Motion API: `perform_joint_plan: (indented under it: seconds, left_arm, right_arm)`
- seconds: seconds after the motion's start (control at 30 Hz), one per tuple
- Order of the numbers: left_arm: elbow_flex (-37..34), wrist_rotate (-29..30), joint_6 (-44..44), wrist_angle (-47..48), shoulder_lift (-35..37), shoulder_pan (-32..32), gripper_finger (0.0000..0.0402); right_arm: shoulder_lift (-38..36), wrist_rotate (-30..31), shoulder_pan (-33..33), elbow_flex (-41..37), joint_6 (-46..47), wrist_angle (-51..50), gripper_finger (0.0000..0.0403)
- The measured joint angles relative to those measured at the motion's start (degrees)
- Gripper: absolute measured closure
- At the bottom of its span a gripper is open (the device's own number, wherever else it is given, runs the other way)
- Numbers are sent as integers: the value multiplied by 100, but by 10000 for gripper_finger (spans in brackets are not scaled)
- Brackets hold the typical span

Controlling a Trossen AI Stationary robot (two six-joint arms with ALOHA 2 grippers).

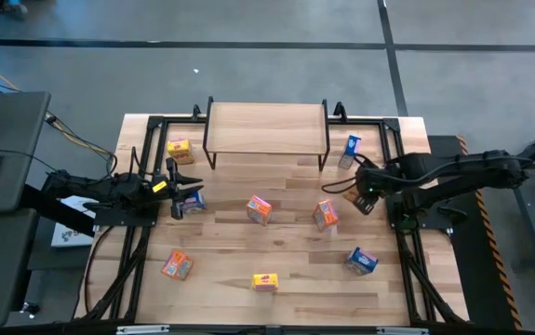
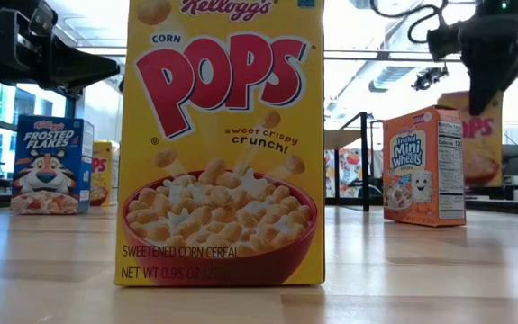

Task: Stack cereal on shelf
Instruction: Put the middle right yellow cereal box on the shelf

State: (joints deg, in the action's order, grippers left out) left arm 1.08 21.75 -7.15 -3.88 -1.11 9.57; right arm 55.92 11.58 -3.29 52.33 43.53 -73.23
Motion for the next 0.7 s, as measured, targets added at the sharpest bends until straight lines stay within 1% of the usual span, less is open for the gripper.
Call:
perform_joint_plan:
  seconds: [0.13,0.23,0.47,0.7]
  left_arm:
    - [0,-1,0,0,1,0,330]
    - [0,-1,-3,0,-1,1,330]
    - [0,1,1,0,-1,-1,330]
    - [0,1,1,0,-1,0,330]
  right_arm:
    - [95,15,150,552,-6,-388,269]
    - [296,122,300,1053,-240,-674,269]
    - [888,239,754,2211,-1245,-1030,269]
    - [1640,196,1259,3303,-2645,-1093,269]
